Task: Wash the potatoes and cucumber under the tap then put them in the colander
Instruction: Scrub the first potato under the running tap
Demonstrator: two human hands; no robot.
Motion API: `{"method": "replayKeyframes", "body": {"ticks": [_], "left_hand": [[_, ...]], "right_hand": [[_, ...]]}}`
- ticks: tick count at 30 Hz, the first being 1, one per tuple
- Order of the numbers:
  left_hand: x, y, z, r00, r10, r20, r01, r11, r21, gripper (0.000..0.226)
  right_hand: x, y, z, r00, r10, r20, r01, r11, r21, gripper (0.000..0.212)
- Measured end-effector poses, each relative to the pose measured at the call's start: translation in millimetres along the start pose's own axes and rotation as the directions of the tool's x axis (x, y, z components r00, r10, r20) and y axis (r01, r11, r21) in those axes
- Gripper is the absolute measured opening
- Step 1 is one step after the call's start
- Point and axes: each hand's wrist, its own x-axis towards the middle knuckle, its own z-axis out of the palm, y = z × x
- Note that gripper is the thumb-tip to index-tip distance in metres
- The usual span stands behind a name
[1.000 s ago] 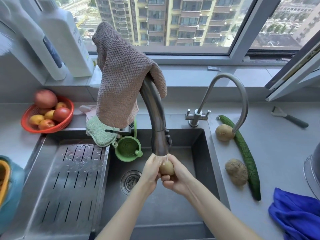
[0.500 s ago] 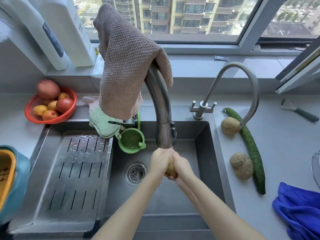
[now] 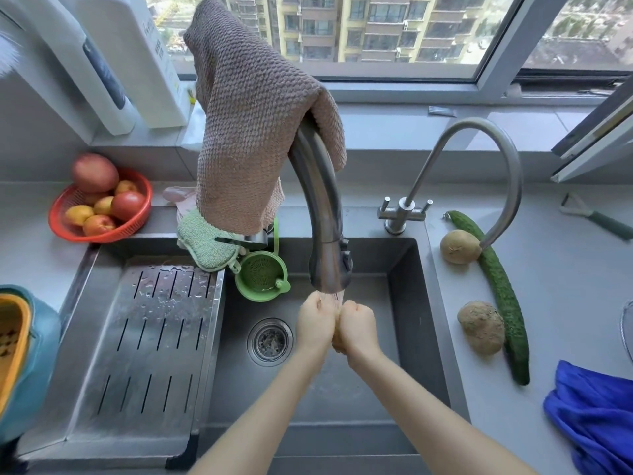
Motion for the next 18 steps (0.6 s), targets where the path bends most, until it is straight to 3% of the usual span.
{"method": "replayKeyframes", "body": {"ticks": [2, 4, 6, 8, 12, 14, 15, 17, 18], "left_hand": [[-6, -9, -5, 0.965, 0.240, 0.102, -0.254, 0.952, 0.169, 0.030], [-4, -13, -17, 0.845, 0.472, 0.250, -0.530, 0.803, 0.273, 0.022], [2, -12, -30, 0.701, 0.586, 0.406, -0.712, 0.608, 0.351, 0.031], [7, -10, -36, 0.673, 0.589, 0.447, -0.739, 0.516, 0.433, 0.044], [1, 5, -27, 0.850, 0.486, 0.203, -0.511, 0.669, 0.539, 0.062], [0, 20, -20, 0.962, 0.259, 0.090, -0.271, 0.852, 0.448, 0.048], [5, 24, -18, 0.996, 0.074, 0.041, -0.084, 0.924, 0.372, 0.039], [13, 30, -21, 0.954, -0.289, 0.082, 0.272, 0.947, 0.171, 0.024], [16, 30, -23, 0.909, -0.391, 0.143, 0.383, 0.920, 0.080, 0.025]], "right_hand": [[0, -12, -7, 0.953, 0.257, 0.159, -0.278, 0.952, 0.125, 0.036], [-1, -19, -15, 0.859, 0.390, 0.331, -0.452, 0.882, 0.135, 0.037], [0, -23, -20, 0.796, 0.450, 0.404, -0.495, 0.869, 0.006, 0.042], [1, -30, -19, 0.803, 0.441, 0.400, -0.455, 0.888, -0.067, 0.041], [5, -36, -7, 0.937, 0.254, 0.240, -0.248, 0.967, -0.055, 0.029], [8, -26, -1, 0.987, 0.071, 0.145, -0.045, 0.983, -0.176, 0.027], [6, -20, 1, 0.993, -0.057, 0.103, 0.084, 0.956, -0.280, 0.029], [-1, -10, 3, 0.943, -0.326, 0.067, 0.322, 0.846, -0.425, 0.030], [-5, -7, 4, 0.898, -0.435, 0.067, 0.412, 0.776, -0.478, 0.032]]}}
